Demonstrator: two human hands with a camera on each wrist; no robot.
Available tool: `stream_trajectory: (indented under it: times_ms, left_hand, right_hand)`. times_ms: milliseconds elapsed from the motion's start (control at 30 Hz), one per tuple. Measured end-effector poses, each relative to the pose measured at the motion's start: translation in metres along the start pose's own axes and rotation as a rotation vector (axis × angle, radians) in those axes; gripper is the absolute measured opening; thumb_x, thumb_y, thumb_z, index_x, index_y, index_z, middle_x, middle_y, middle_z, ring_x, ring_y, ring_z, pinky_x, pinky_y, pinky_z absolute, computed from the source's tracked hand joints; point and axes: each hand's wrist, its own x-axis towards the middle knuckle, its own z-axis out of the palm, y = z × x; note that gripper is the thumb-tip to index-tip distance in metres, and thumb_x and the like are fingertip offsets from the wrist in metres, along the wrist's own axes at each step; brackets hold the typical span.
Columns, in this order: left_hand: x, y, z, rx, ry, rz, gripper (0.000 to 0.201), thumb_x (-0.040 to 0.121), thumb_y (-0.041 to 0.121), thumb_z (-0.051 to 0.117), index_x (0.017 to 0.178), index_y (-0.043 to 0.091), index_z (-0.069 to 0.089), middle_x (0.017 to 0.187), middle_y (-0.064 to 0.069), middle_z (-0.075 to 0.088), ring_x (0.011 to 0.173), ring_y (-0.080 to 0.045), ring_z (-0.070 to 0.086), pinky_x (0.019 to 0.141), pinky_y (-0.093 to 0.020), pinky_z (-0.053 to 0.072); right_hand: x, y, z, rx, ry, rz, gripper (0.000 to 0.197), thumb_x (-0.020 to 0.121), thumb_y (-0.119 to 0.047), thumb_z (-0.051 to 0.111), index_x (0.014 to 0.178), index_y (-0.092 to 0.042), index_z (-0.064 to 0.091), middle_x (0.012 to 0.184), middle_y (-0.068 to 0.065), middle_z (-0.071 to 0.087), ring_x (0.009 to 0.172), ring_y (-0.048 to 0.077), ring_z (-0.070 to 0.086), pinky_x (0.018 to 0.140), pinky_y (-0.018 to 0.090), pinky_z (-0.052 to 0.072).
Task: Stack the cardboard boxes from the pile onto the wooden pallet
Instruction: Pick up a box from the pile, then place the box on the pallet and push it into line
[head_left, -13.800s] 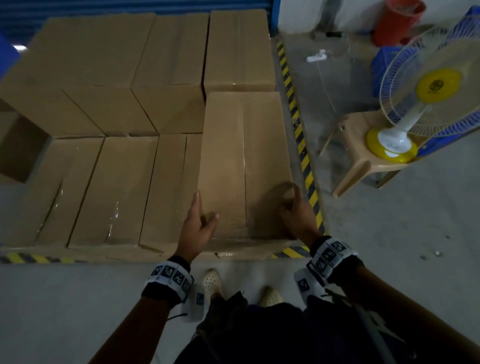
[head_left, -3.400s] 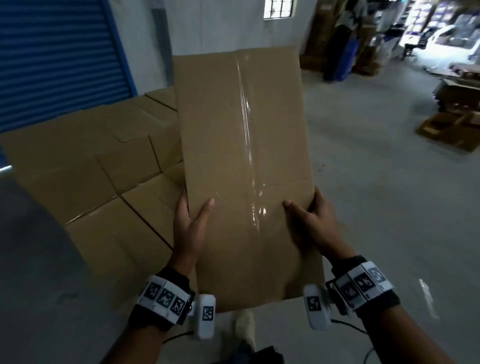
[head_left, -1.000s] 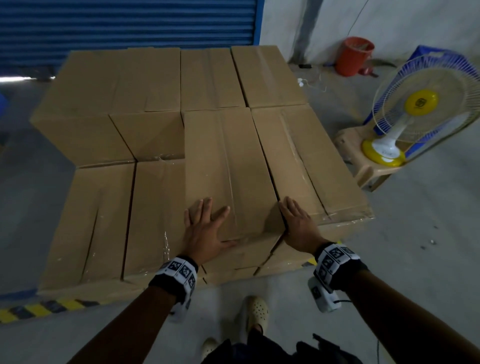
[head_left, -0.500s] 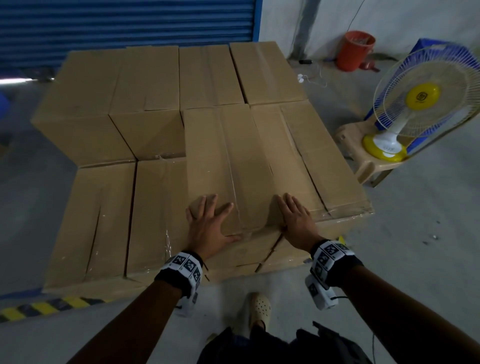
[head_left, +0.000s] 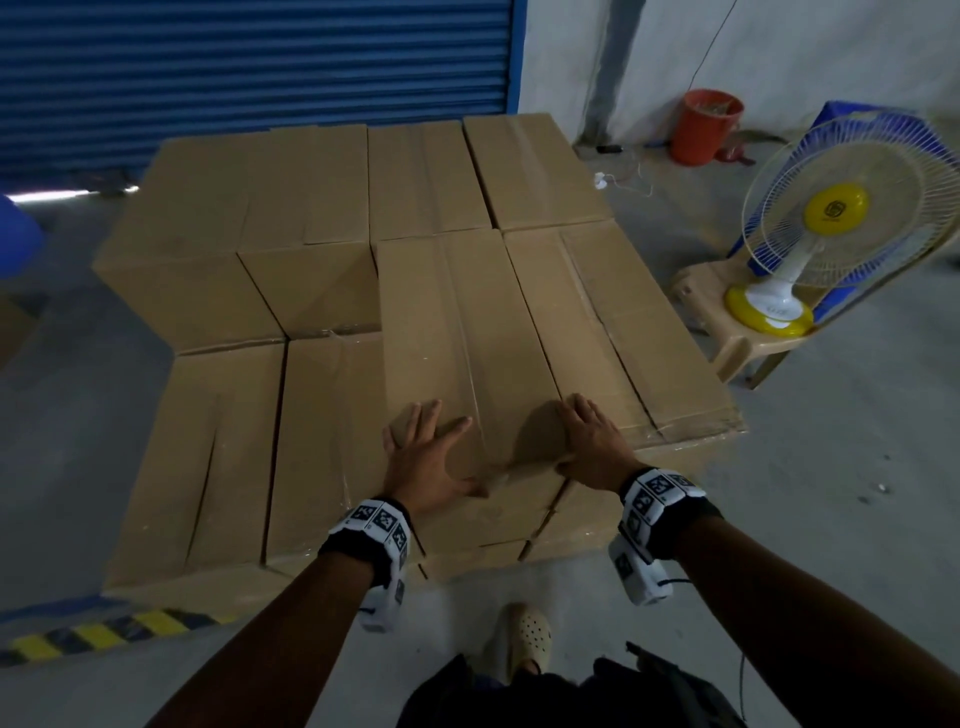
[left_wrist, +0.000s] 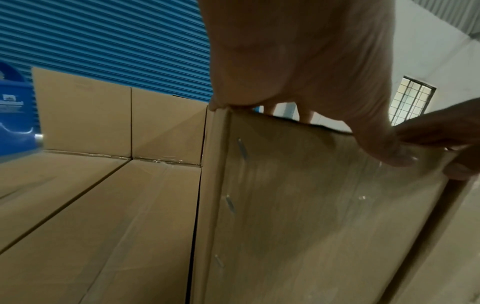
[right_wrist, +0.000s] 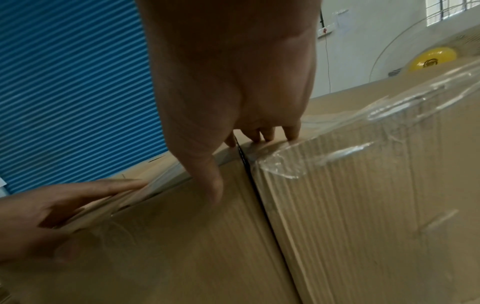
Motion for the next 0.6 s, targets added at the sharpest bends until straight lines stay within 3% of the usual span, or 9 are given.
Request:
stream_trajectory:
  times_ms: [100, 167, 233, 333, 467, 600]
  left_hand:
    - [-0.003, -0.005, -0.011, -0.129, -0.029, 0.032, 0.134, 0.042, 0.106, 0.040, 0.158, 0.042, 0.021, 0.169, 0.001, -0.011, 0.154, -0.025, -0.019, 0.118, -0.067, -0.005]
    - [-0.006, -0.006, -0.020, -0.201, -0.017, 0.040, 0.123, 0.056, 0.098, 0.052, 0.159, 0.038, 0.021, 0.170, -0.003, -0.008, 0.154, -0.024, -0.016, 0.120, -0.065, -0.003]
    - [-0.011, -0.008, -0.029, -0.245, 0.040, 0.042, 0.111, 0.068, 0.088, 0.058, 0.159, 0.035, 0.023, 0.170, -0.004, -0.002, 0.156, -0.023, -0.010, 0.121, -0.062, 0.001]
    - [-0.016, -0.008, -0.045, -0.346, 0.169, 0.066, 0.087, 0.089, 0.066, 0.060, 0.159, 0.028, 0.025, 0.170, -0.003, 0.006, 0.156, -0.020, -0.001, 0.124, -0.057, 0.008]
    - [-0.027, -0.005, -0.079, -0.513, 0.372, 0.100, 0.076, 0.095, 0.053, 0.060, 0.157, 0.022, 0.029, 0.168, -0.002, 0.016, 0.155, -0.018, 0.012, 0.124, -0.047, 0.021]
    - [-0.059, 0.005, -0.109, -0.635, 0.564, 0.163, 0.073, 0.095, 0.052, 0.059, 0.157, 0.027, 0.029, 0.167, 0.002, 0.020, 0.152, -0.018, 0.022, 0.119, -0.053, 0.031]
  right_hand:
    - [0.000, -0.002, -0.008, 0.050, -0.014, 0.007, 0.106, 0.068, -0.040, 0.084, 0.152, -0.017, 0.024, 0.151, 0.010, 0.025, 0.140, 0.033, 0.030, 0.110, 0.050, 0.039]
    - [-0.008, -0.014, -0.019, 0.113, -0.006, 0.029, 0.097, 0.075, -0.034, 0.081, 0.153, -0.014, 0.026, 0.153, 0.011, 0.026, 0.139, 0.034, 0.033, 0.111, 0.044, 0.039]
    - [-0.014, -0.023, -0.026, 0.163, 0.014, 0.042, 0.085, 0.085, -0.028, 0.074, 0.154, -0.012, 0.027, 0.159, 0.012, 0.025, 0.144, 0.033, 0.030, 0.114, 0.036, 0.029]
    - [-0.023, -0.038, -0.037, 0.231, 0.104, 0.003, 0.087, 0.088, -0.032, 0.073, 0.156, -0.013, 0.023, 0.162, 0.015, 0.023, 0.149, 0.027, 0.023, 0.113, 0.030, 0.028]
    - [-0.044, -0.077, -0.059, 0.356, 0.281, -0.038, 0.085, 0.089, -0.039, 0.071, 0.156, -0.015, 0.024, 0.161, 0.008, 0.028, 0.146, 0.024, 0.030, 0.110, 0.024, 0.025]
    - [-0.075, -0.112, -0.074, 0.511, 0.467, -0.148, 0.085, 0.088, -0.044, 0.071, 0.155, -0.018, 0.026, 0.157, 0.004, 0.036, 0.142, 0.021, 0.037, 0.115, 0.042, 0.037]
